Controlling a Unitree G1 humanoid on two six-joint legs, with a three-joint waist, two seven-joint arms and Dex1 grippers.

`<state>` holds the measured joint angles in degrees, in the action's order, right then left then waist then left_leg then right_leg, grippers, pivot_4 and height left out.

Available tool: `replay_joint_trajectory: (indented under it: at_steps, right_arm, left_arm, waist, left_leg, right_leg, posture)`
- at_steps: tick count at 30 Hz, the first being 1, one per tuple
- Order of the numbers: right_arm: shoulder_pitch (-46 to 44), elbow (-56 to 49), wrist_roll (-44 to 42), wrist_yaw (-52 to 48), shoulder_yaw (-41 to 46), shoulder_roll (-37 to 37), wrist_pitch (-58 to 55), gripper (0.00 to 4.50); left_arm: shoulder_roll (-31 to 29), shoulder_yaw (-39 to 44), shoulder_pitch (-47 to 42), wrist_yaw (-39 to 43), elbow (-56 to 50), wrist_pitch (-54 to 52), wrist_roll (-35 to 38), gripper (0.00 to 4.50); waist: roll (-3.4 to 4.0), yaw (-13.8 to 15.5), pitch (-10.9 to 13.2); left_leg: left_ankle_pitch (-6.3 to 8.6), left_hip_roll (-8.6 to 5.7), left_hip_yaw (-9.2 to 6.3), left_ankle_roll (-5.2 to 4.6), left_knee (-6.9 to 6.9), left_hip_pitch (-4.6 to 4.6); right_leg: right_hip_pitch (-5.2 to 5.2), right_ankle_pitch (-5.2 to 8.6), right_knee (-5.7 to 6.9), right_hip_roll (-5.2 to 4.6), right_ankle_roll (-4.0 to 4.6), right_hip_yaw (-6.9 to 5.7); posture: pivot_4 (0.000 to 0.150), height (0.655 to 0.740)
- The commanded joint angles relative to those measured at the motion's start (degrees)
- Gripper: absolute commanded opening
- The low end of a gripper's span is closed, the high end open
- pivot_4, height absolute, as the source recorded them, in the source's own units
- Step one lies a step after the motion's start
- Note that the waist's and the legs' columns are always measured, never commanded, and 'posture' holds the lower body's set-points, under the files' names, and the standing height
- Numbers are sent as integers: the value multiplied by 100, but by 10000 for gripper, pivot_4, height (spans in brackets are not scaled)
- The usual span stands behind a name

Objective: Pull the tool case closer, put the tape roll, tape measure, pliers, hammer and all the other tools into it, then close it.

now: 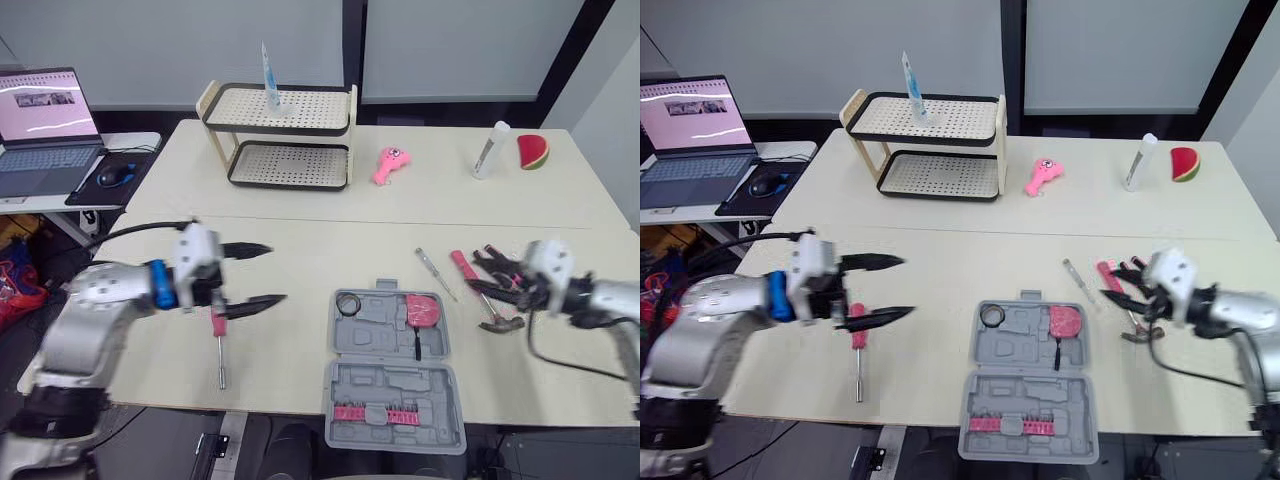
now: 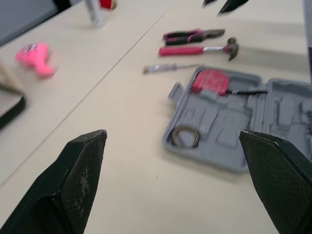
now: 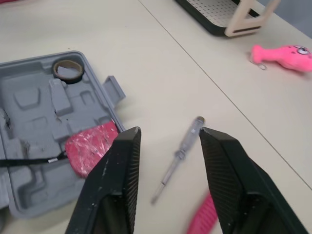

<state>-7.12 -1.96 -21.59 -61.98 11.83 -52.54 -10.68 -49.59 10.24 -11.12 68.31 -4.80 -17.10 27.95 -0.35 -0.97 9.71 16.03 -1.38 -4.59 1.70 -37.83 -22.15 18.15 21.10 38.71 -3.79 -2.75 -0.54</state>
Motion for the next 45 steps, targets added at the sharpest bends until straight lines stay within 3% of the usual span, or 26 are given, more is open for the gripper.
replay_joint_trajectory:
  at_steps: [1,4,7,8,14,20,24,36,40,45]
  right_arm:
    - [249,173,-147,-290,635,-399,-57,28678]
    - [457,578,-23,-401,961,-619,167,34693]
    - [649,1226,158,-448,1264,-768,529,44370]
    - [641,1446,197,-441,1300,-789,629,44763]
    - [472,2444,393,-419,1286,-790,1166,44763]
    - [371,2579,470,-259,1264,-748,1226,44763]
    - [410,2265,461,-252,1137,-729,1041,44763]
    - [962,-262,475,-163,142,-402,108,44763]
    - [725,-250,614,128,94,-329,59,44763]
    - [515,466,560,433,356,-190,120,44763]
  left_arm:
    - [-405,792,294,59,647,180,-46,45000]
    - [-576,1235,522,-90,1143,329,-150,45000]
    - [-666,1706,852,-281,1758,427,-257,45000]
    - [-683,1765,949,-281,1986,585,-342,45000]
    - [-588,1856,1289,-329,2523,1055,-526,45000]
    - [-468,1747,1353,-508,2374,1162,-570,45000]
    - [-438,1617,1239,-596,2131,1009,-541,45000]
    - [-214,155,1049,-361,-336,94,-391,45000]
    - [-144,-184,782,-329,-459,288,-588,45000]
    - [282,-610,27,-384,-923,232,-325,45000]
  waist:
    - [1,-3,4]
    - [1,0,5]
    - [1,-5,5]
    - [1,-14,5]
    - [0,-54,6]
    - [1,-64,7]
    - [1,-62,6]
    - [2,-53,7]
    - [2,-53,7]
    - [-1,5,7]
  left_leg:
    - [0,-1,2,-1,-1,-1]
    - [1,-3,4,-2,-4,0]
    - [1,-4,7,-2,-3,1]
    - [1,-3,8,-2,0,1]
    - [1,-2,15,-2,1,5]
    - [2,-1,16,-2,2,5]
    - [1,-1,14,-1,1,5]
    - [1,-1,11,-1,-3,-6]
    - [1,-2,9,-1,-7,-7]
    - [-1,-4,6,2,-12,-17]
  right_leg:
    - [1,0,1,-9,0,1]
    - [2,0,9,-22,0,-1]
    - [4,0,8,-24,0,0]
    - [6,0,7,-24,0,-1]
    - [8,0,13,-26,0,2]
    - [9,0,14,-27,0,4]
    - [8,0,14,-27,0,3]
    - [8,0,13,-27,0,10]
    - [7,0,14,-24,0,7]
    - [7,0,10,-19,0,-1]
  posture:
    - [1500,7400]
    - [1500,7400]
    - [1500,7400]
    - [1500,7400]
    - [1500,7400]
    - [1500,7400]
    - [1500,7400]
    - [1500,7400]
    - [1500,7400]
    - [1500,7400]
